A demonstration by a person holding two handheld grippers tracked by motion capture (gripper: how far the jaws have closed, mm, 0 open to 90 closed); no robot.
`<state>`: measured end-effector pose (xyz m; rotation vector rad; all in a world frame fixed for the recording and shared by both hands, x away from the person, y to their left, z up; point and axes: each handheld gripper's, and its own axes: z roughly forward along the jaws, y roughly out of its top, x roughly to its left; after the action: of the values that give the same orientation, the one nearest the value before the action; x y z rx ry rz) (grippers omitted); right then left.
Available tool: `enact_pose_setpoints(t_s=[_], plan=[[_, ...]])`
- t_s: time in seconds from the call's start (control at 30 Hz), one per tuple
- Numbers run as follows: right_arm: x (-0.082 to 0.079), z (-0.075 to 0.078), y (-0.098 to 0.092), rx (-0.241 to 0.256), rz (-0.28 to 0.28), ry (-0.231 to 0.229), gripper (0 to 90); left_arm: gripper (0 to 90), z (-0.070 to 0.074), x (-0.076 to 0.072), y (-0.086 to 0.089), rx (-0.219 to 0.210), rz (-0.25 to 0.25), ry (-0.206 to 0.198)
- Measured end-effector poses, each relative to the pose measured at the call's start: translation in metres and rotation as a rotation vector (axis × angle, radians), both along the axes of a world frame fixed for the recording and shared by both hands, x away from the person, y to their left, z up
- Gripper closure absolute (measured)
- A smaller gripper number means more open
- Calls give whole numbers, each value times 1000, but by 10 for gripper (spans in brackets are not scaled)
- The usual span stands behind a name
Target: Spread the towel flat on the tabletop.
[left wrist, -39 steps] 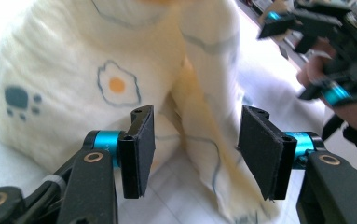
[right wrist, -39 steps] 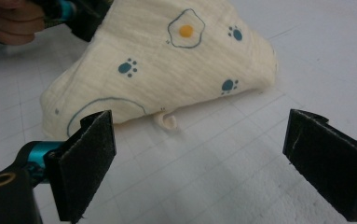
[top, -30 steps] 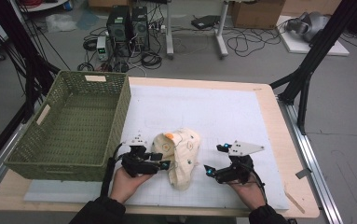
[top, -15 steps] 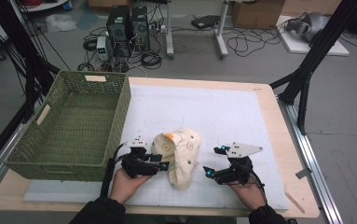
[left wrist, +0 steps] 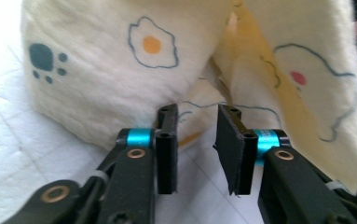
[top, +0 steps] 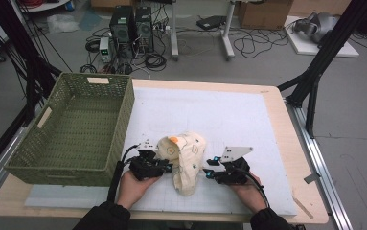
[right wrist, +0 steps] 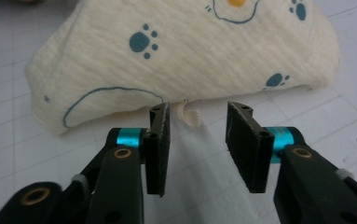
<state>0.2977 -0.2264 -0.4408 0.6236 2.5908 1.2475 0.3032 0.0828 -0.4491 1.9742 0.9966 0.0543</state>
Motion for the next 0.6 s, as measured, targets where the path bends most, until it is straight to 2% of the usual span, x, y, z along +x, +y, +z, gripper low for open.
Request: enact_pose_setpoints(t_s=[0.13,0.23,0.27,0.4,0.6], plan=[[8,-2,7,-7,20,14,715,872,0,1,0,45,9,-29],[10,-7,13,-49,47,26,810,895,1,0,1,52,0,-32],[10,-7,13,-45,52,32,864,896,1,0,1,52,-1,-34],[9,-5,9,-48,77,43,882,896,2,-1,2,57,-2,-38],[-7,4,-9,-50,86,27,884,897,7,-3,6,39,14,-47]])
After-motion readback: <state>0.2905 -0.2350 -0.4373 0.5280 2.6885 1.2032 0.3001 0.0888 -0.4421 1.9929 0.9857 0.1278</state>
